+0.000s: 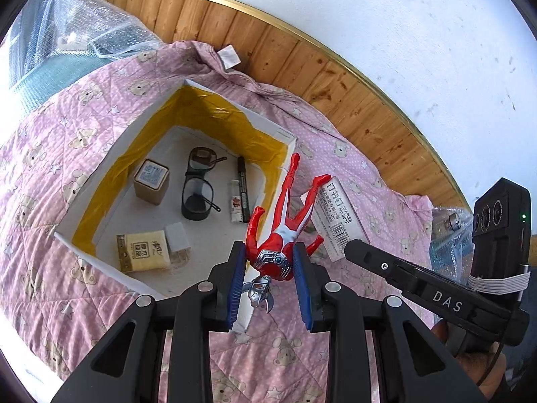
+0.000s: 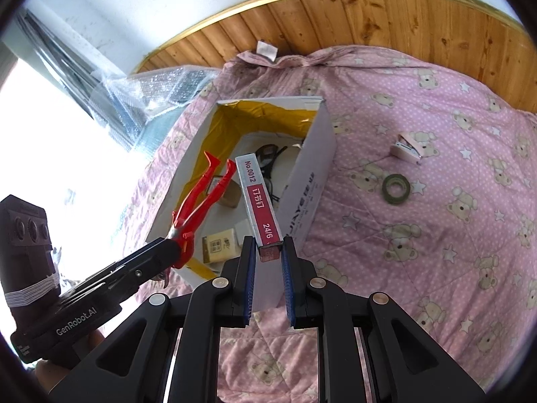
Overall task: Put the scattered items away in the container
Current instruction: 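Lift the red figure and red-and-white box and carry them over the white box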
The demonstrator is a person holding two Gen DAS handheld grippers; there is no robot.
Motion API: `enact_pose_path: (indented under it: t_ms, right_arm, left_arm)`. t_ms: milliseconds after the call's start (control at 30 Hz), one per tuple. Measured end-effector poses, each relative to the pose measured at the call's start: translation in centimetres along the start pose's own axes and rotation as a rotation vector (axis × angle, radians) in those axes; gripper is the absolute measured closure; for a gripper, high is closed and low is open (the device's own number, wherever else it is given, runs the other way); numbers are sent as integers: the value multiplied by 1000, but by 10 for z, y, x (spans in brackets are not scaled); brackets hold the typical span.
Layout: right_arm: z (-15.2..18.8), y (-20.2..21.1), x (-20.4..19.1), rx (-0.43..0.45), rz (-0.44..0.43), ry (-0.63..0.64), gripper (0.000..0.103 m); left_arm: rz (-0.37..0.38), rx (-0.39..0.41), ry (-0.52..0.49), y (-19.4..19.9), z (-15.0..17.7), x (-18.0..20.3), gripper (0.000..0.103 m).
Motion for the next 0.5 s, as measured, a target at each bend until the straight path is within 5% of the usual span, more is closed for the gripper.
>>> enact_pose_path:
  t_ms: [500]
  right_arm:
    - [-24, -31, -38, -28, 2, 60, 87]
  left_arm:
    - [-19, 23, 93, 2, -17, -46, 74]
Point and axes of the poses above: each gripper's, at about its wrist camera, not at the fingertips, and y roughly against the way its jaws point, x to its right, z to its underside, the point moved 5 cm from there along -y, roughly the way its jaws point, and after that the axes turned 4 degrees about -z, right-handed, at the moved point
